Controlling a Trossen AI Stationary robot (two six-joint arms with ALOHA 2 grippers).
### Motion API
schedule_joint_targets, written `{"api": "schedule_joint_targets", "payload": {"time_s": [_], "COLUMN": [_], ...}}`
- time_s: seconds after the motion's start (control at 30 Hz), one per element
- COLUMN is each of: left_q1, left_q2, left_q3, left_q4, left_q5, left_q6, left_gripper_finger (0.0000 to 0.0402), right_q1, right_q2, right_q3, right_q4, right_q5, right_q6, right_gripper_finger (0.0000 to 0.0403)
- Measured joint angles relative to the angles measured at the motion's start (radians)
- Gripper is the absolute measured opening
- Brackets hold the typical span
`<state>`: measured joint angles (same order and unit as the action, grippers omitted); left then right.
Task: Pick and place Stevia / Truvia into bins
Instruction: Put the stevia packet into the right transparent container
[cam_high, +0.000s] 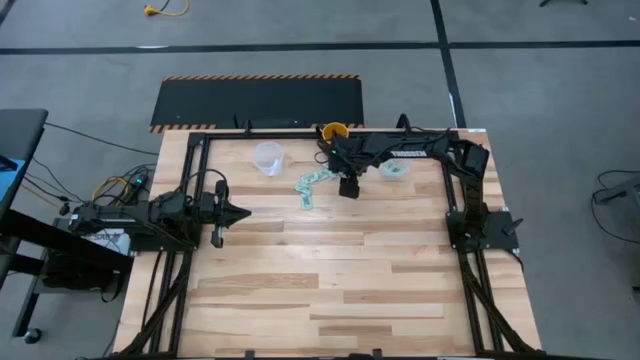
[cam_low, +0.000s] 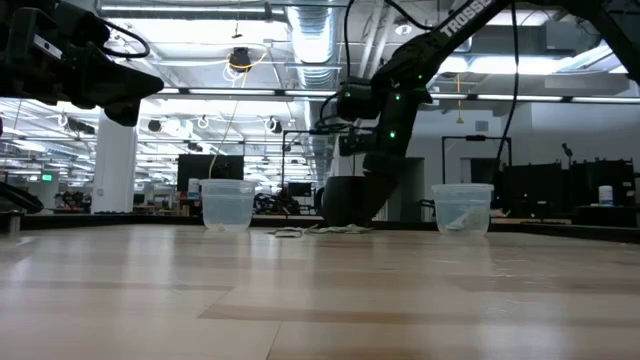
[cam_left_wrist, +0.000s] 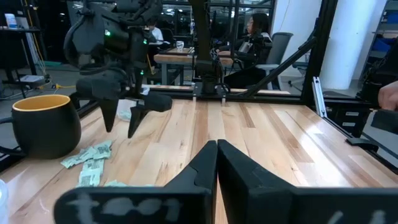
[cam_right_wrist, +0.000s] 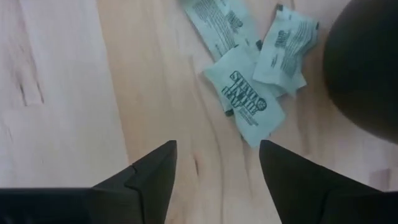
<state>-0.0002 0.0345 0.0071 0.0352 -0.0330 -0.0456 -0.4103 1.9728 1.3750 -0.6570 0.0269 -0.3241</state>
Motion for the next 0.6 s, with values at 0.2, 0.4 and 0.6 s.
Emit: {"api": "schedule_joint_targets", "payload": {"time_s": [0.2,0.4,0.6], "left_q1": [0.0,0.0,0.0], "left_q2": [0.0,0.0,0.0], "left_q3": [0.0,0.0,0.0], "left_q4": [0.0,0.0,0.0], "left_q5": [0.0,0.0,0.0], "left_q6": [0.0,0.0,0.0], "left_gripper_finger": [0.0,0.0,0.0], "right_q1": [0.0,0.004,0.004], "right_q2": [0.01,0.011,0.011], "right_q3": [0.0,0.002,0.002], "right_q4": [0.015,0.015,0.015], "right_q5": [0.022,0.035,0.062], "right_q6": [-0.017,-0.018,-0.032], "right_gripper_finger": [0.0224,0.0225,0.0225]}}
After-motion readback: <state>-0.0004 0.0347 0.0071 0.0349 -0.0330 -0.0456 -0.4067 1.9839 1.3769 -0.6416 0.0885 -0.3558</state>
